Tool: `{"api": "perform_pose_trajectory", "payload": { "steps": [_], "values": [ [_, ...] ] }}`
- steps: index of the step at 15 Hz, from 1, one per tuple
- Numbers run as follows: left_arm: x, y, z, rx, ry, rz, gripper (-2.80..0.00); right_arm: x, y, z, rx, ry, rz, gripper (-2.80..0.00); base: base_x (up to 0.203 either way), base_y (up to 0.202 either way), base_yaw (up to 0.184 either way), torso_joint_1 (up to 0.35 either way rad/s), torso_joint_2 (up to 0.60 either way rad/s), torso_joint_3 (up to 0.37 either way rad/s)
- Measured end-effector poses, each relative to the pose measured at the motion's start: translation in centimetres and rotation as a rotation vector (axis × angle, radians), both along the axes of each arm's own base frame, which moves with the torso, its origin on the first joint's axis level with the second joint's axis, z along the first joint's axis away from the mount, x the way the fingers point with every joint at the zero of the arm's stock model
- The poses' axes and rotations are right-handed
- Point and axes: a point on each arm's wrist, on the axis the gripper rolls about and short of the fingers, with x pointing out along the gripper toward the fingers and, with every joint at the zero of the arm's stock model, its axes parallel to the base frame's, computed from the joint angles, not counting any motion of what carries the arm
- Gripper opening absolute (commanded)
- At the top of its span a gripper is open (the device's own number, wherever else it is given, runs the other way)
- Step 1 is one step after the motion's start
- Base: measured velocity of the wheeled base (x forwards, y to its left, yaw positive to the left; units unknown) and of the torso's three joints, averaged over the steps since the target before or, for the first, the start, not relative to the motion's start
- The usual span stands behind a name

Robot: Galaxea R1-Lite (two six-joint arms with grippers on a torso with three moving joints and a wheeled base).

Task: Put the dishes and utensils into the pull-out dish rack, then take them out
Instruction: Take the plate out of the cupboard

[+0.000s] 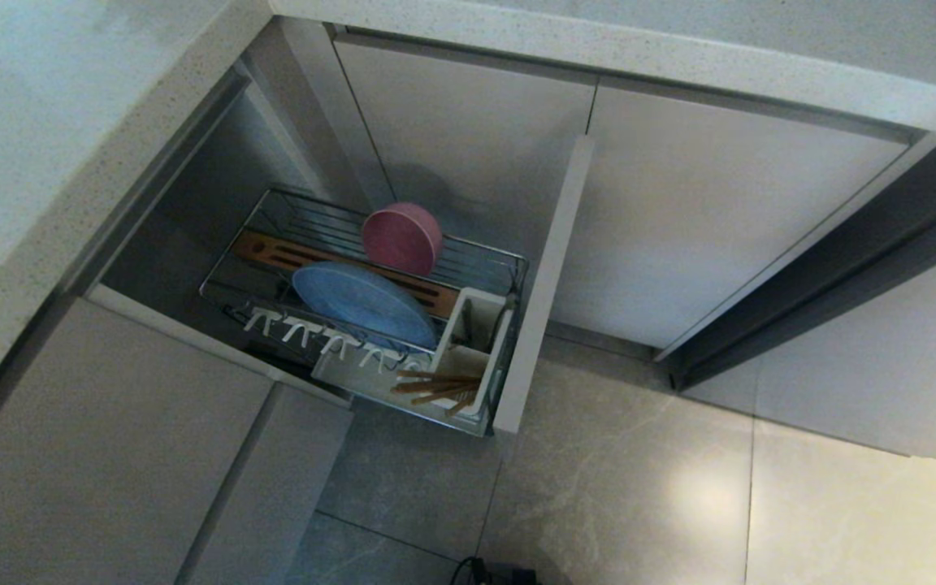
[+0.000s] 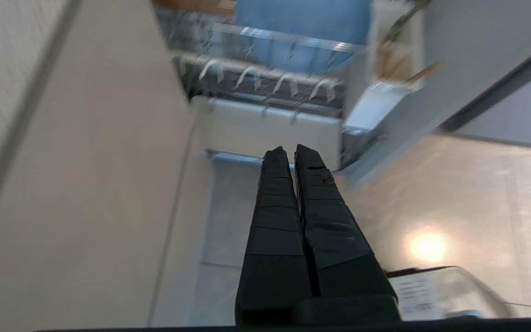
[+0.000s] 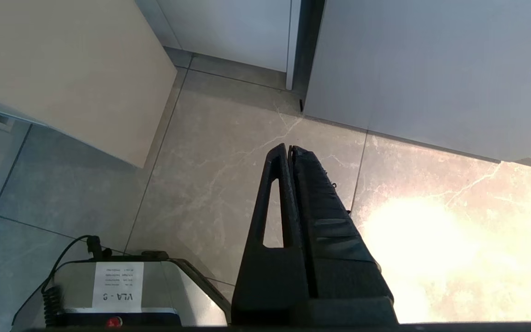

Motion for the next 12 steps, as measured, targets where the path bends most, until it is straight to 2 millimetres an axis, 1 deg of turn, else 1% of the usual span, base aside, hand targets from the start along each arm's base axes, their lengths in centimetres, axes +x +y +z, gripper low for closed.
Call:
{"api": "perform_pose_trajectory", "payload": {
  "steps": [1, 2, 3, 5, 8, 12],
  "values": [
    [0.5, 0.0, -1.0, 0.006, 0.009, 0.016, -2.80, 0.0, 0.0, 0.0, 0.000, 0.000, 0.000, -2.80, 0.000, 0.000, 0.000, 0.000, 0.00, 0.000],
    [0.8, 0.1, -1.5, 0.005, -0.006, 0.031, -2.80, 0.0, 0.0, 0.0, 0.000, 0.000, 0.000, -2.80, 0.000, 0.000, 0.000, 0.000, 0.00, 0.000],
    [0.8, 0.1, -1.4, -0.002, -0.039, 0.045, -2.80, 0.0, 0.0, 0.0, 0.000, 0.000, 0.000, -2.80, 0.000, 0.000, 0.000, 0.000, 0.00, 0.000],
    [0.9, 0.1, -1.6, -0.009, -0.047, 0.055, -2.80, 0.0, 0.0, 0.0, 0.000, 0.000, 0.000, -2.80, 0.000, 0.000, 0.000, 0.000, 0.00, 0.000],
    [1.0, 0.3, -2.0, -0.003, -0.015, 0.130, -2.80, 0.0, 0.0, 0.0, 0.000, 0.000, 0.000, -2.80, 0.000, 0.000, 0.000, 0.000, 0.00, 0.000],
    [1.0, 0.3, -2.3, -0.020, 0.015, 0.125, -2.80, 0.0, 0.0, 0.0, 0.000, 0.000, 0.000, -2.80, 0.000, 0.000, 0.000, 0.000, 0.00, 0.000]
  ]
}}
